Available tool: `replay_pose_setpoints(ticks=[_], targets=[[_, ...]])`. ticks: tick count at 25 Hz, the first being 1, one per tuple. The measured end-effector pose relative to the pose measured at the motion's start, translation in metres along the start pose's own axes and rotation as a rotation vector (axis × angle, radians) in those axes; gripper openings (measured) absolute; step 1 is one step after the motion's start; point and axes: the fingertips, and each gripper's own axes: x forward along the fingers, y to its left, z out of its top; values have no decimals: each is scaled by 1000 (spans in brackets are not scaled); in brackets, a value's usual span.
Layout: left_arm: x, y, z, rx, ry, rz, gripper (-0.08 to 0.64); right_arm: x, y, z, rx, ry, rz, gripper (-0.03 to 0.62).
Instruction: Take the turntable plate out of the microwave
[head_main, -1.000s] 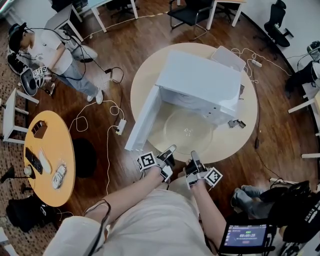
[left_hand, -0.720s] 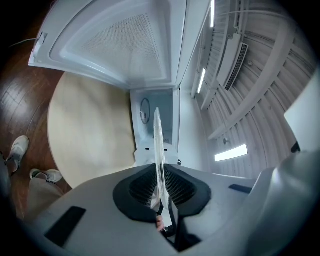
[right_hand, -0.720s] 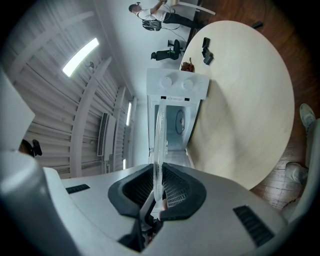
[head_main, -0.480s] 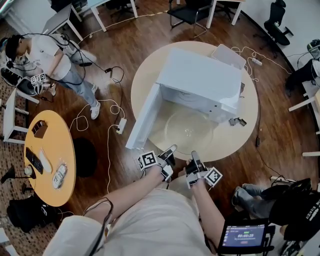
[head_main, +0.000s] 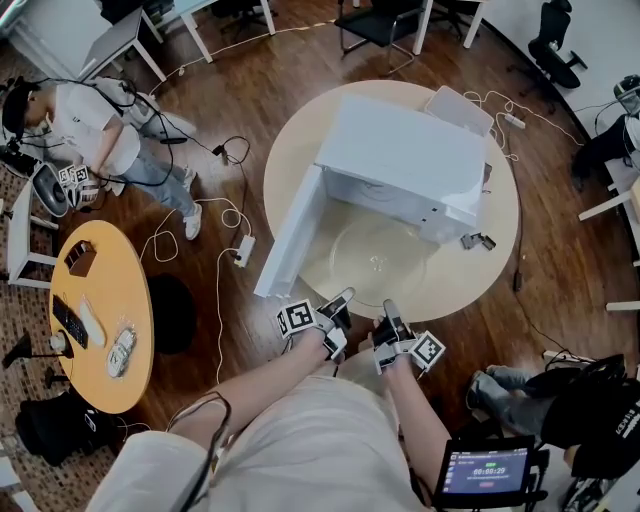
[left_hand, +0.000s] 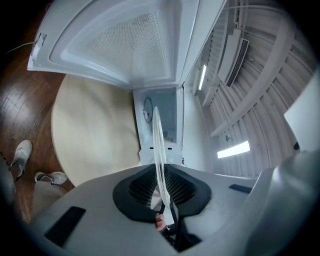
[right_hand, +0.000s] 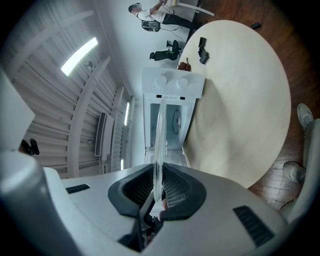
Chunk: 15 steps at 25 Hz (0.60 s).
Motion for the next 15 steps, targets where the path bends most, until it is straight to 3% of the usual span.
replay_pose_setpoints(ticks=[15], targets=[[-6,15,3,2,20,32,40,3,-12,-9,11,13,-28,38]])
